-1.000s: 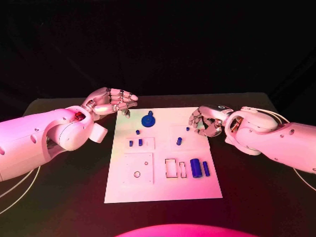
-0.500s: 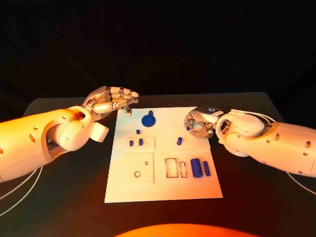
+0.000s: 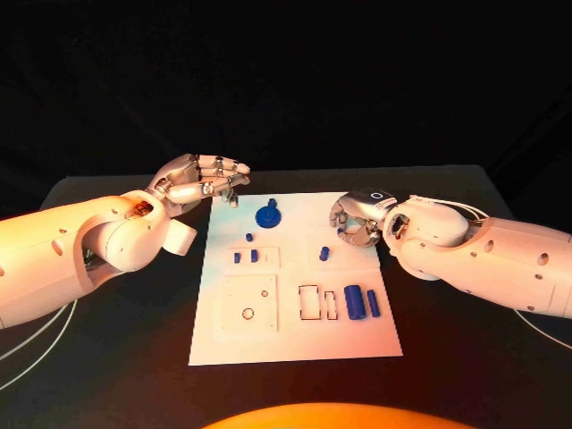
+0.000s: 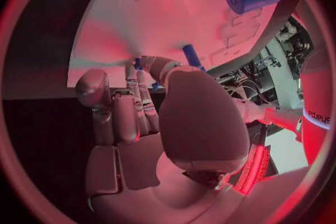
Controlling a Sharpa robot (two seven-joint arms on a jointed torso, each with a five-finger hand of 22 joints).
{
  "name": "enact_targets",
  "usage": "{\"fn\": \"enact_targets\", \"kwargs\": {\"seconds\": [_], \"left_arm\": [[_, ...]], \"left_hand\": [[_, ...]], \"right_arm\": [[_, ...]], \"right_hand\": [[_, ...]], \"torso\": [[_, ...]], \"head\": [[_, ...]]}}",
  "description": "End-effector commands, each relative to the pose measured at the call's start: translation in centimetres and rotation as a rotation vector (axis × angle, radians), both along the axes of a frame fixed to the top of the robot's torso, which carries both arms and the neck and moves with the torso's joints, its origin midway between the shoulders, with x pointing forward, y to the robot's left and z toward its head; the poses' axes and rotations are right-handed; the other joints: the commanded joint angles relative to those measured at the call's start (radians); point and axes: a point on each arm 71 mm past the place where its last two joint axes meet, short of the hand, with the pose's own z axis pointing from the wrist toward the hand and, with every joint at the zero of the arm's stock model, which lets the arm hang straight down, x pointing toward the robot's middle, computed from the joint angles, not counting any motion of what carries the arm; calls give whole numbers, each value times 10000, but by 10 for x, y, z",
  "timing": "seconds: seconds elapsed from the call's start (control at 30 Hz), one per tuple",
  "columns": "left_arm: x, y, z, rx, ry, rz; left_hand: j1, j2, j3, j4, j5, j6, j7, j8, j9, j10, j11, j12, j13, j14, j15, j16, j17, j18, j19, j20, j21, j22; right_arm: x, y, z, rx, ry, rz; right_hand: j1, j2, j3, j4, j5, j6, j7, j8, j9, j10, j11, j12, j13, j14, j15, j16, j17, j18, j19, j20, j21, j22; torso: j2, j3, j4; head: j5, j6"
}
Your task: Assemble the parts on the task board
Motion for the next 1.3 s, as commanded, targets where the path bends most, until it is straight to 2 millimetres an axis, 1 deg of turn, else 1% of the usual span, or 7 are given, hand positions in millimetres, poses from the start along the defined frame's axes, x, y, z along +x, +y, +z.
{"fn": "enact_targets", "kwargs": {"seconds": [0.03, 0.2, 0.37, 0.73, 0.9, 1.0, 1.3], "left_arm": [[-1, -2, 1, -156, -19, -158], [-1, -2, 1, -113, -8, -186], [-1, -2, 1, -68, 1, -212], [-2, -1, 0, 79, -15, -205], [-2, -1, 0, 158, -47, -211], [-2, -1, 0, 189, -64, -212], [-2, -2, 1, 234, -95, -215]], "left_hand": [[19, 73, -51, -2, 9, 50, 32, 43, -2, 67, -5, -68, -9, -42, 15, -40, -11, 67, 65, -29, -34, -8], [31, 76, -58, -7, 8, 38, 42, 34, -7, 61, 3, -88, -19, -43, 19, -45, -14, 66, 74, -29, -46, -17], [39, 79, -59, -11, 8, 33, 45, 30, -9, 59, 5, -96, -24, -43, 20, -46, -15, 66, 79, -29, -50, -21], [59, 77, -73, -22, 7, 6, 63, 11, -19, 46, 20, -130, -42, -44, 28, -54, -19, 64, 96, -27, -68, -35], [59, 76, -90, -17, 6, -22, 82, -8, -29, 30, 36, -161, -58, -48, 39, -61, -22, 61, 107, -22, -86, -48], [59, 75, -96, -15, 7, -35, 89, -16, -33, 22, 43, -174, -65, -50, 44, -64, -23, 60, 110, -20, -94, -54], [59, 75, -96, -15, 7, -35, 89, -16, -33, 22, 43, -174, -65, -50, 44, -64, -23, 60, 110, -20, -94, -54]], "right_arm": [[-2, 3, -6, -340, 165, 93], [-4, 5, -11, -673, 370, 162], [-6, 5, -16, -1240, 626, 161], [-9, 2, -25, -2270, 568, 55], [-11, 3, -24, -2215, 159, 67], [-12, 4, -23, -2098, -28, 77], [-14, 6, -17, -1259, -703, 120]], "right_hand": [[47, 164, 134, -42, -80, 178, -10, 110, 34, 203, -19, -22, -91, 478, -52, 65, -9, -71, 82, -4, 55, 35], [90, 346, 316, -211, -430, 587, -127, 296, 109, 676, -150, -53, -175, 468, -151, 73, -40, -85, 120, -76, 163, 163], [196, 498, 515, -478, -434, 893, -220, 424, 176, 1099, -267, -166, -231, 468, -261, 90, -50, -117, 197, -179, 367, 343], [246, 491, 940, -1031, -447, 1088, -245, 365, 138, 1527, -304, -470, -318, 447, -318, 53, -138, -141, 196, -273, 574, 608], [191, 488, 1018, -1132, -455, 1187, -268, 370, 133, 1674, -336, -509, -318, 441, -352, 41, -163, -166, 244, -289, 731, 729], [172, 488, 1069, -1195, -436, 1241, -282, 372, 129, 1751, -354, -530, -317, 440, -376, 42, -168, -184, 284, -297, 839, 805], [98, 479, 1138, -1281, -449, 1337, -295, 373, 122, 1893, -385, -559, -308, 452, -423, 85, -119, -234, 388, -289, 1093, 970]], "torso": [[-6, 7, -8], [-4, 4, -9], [-7, -4, -3], [-11, 0, -14], [-11, 11, -10], [-15, 0, -4], [-14, 4, -9]], "head": [[6, -29], [-1, -54], [-28, -81], [-61, -126], [-74, -146], [-79, -154], [-79, -151]]}}
